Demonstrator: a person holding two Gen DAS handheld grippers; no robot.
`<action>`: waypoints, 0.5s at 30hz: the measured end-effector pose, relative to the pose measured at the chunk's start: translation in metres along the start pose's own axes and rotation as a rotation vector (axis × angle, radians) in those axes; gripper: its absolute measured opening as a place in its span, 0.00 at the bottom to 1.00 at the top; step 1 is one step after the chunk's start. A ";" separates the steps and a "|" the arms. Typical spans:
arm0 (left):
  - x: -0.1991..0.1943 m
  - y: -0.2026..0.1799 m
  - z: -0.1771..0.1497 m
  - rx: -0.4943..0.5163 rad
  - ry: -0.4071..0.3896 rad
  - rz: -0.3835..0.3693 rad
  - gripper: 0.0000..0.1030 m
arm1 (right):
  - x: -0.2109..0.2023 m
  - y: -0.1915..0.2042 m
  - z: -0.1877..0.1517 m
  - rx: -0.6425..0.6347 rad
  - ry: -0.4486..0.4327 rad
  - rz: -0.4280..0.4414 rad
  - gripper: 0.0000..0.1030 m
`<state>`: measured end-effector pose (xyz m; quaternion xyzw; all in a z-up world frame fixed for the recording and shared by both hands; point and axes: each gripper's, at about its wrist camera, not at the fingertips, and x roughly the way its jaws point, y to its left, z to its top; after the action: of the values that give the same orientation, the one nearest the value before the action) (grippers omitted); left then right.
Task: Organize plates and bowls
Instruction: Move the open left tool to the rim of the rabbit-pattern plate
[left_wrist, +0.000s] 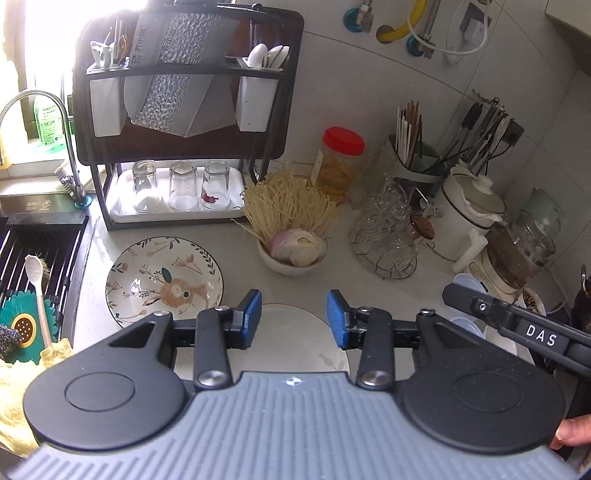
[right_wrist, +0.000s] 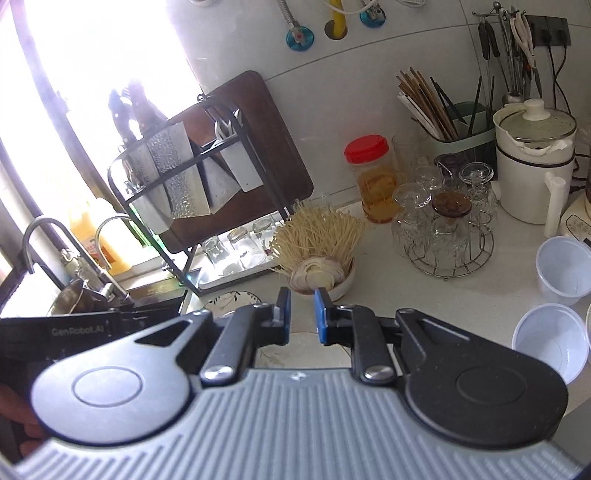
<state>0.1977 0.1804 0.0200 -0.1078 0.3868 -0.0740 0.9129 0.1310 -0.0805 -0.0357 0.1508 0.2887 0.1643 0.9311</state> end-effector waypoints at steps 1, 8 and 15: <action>-0.002 -0.001 -0.001 -0.004 0.000 -0.004 0.43 | -0.002 -0.001 -0.001 -0.001 0.004 0.000 0.17; -0.004 -0.002 -0.017 -0.033 0.013 0.000 0.44 | -0.002 -0.008 -0.007 -0.022 0.047 0.020 0.17; -0.001 -0.009 -0.035 -0.099 0.008 0.034 0.44 | 0.001 -0.017 -0.012 -0.055 0.092 0.054 0.17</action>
<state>0.1718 0.1668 -0.0007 -0.1459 0.3955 -0.0398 0.9059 0.1284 -0.0934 -0.0518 0.1251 0.3222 0.2041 0.9159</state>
